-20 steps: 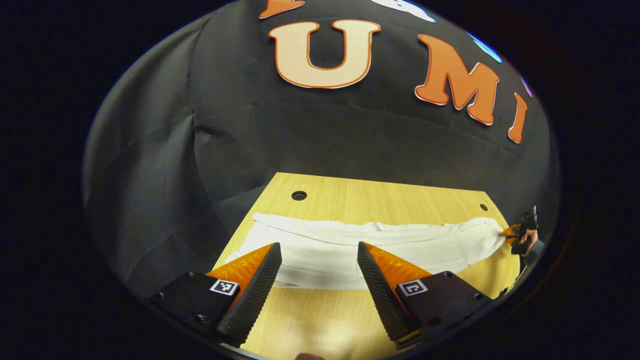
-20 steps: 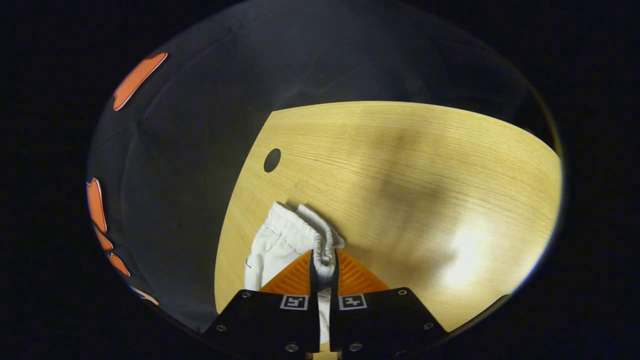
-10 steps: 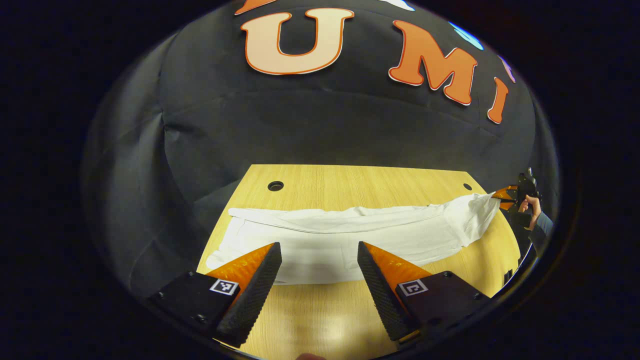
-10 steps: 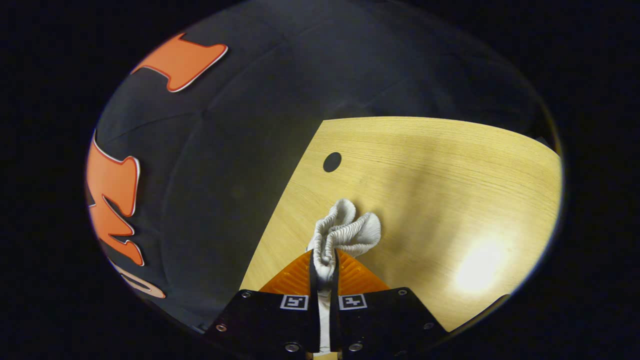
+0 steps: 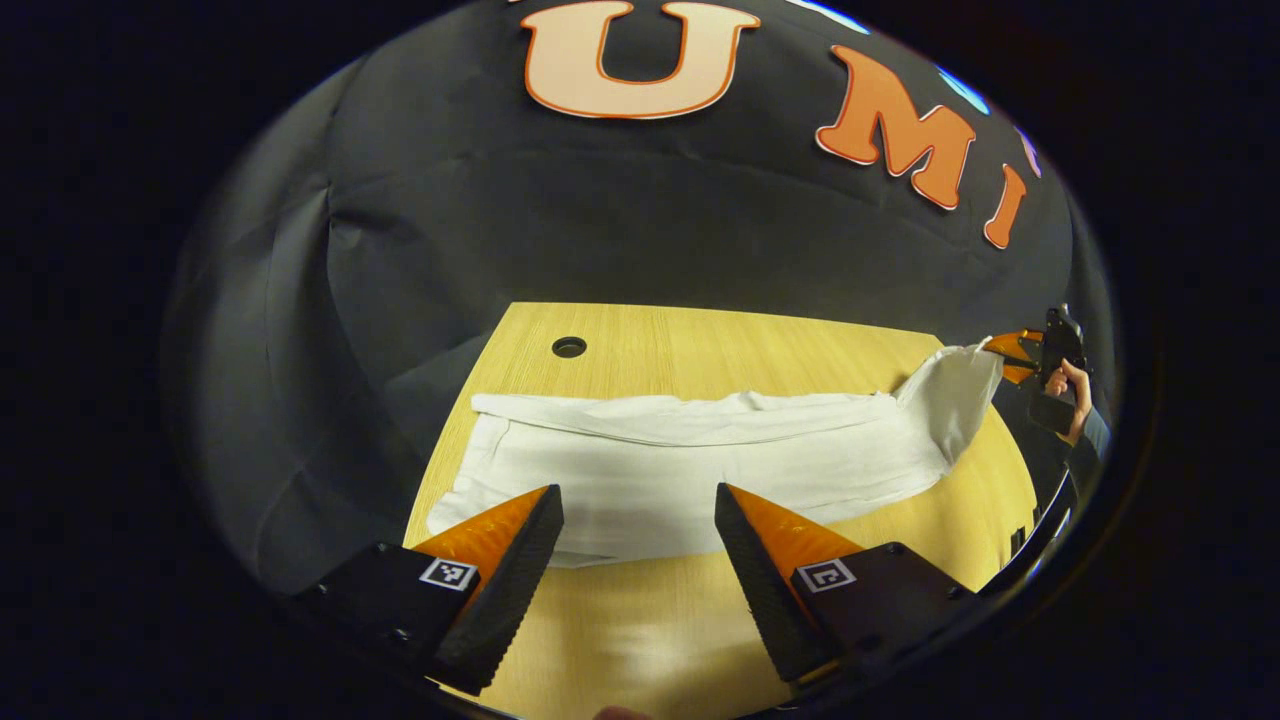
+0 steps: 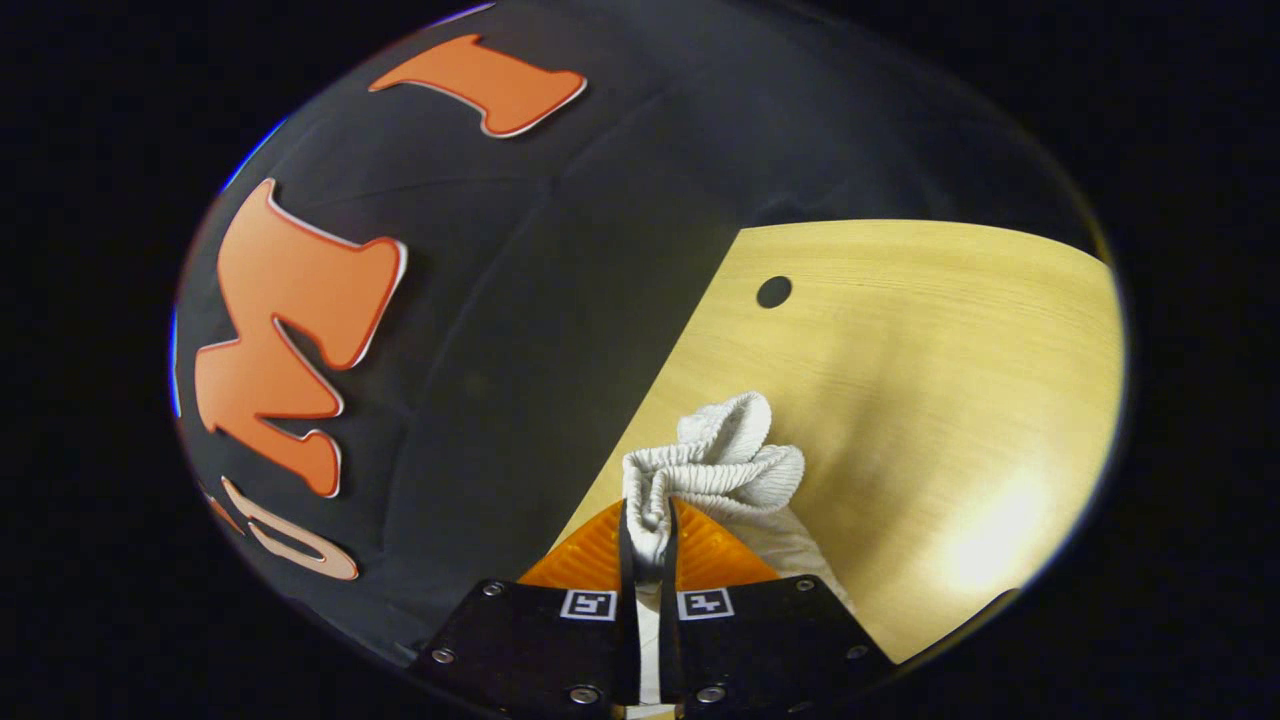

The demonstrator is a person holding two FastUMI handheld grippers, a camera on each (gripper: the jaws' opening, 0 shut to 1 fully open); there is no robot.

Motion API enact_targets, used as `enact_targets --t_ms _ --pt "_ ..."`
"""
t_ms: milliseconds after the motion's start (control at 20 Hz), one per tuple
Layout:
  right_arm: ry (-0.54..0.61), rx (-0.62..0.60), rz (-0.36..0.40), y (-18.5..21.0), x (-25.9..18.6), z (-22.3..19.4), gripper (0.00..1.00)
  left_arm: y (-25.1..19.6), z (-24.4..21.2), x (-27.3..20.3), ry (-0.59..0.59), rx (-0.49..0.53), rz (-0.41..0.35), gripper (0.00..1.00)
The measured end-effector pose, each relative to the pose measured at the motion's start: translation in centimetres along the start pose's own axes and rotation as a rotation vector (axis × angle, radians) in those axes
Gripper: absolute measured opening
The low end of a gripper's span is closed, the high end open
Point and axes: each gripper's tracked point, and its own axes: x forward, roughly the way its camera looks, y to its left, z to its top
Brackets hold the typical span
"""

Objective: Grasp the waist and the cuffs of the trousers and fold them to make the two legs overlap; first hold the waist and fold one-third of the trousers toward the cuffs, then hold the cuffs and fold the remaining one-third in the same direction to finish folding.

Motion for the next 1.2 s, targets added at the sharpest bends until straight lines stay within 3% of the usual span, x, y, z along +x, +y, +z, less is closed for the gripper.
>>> enact_targets --t_ms 500,700,900,1000,1200 --pt "0.117 -0.215 0.088 -0.9 -1.0 0.8 0.07 4.2 -1.7 1.2 0.045 -0.064 -0.006 1.0" --pt "0.207 -0.362 0.042 -1.4 -1.4 1.4 0.08 6.7 -2.5 2.6 0.041 -0.118 0.029 1.0" --pt "0.275 -0.52 0.002 -2.1 -1.9 2.4 0.08 7.9 -3.5 3.3 0.06 -0.182 0.015 1.0" --pt "0.313 -0.599 0.0 -1.8 -2.1 2.4 0.11 8.0 -4.5 3.8 0.086 -0.239 0.002 1.0" --pt "0.385 -0.749 -0.001 -2.3 -2.0 3.1 0.28 8.1 -6.8 5.0 0.145 -0.387 -0.014 1.0"
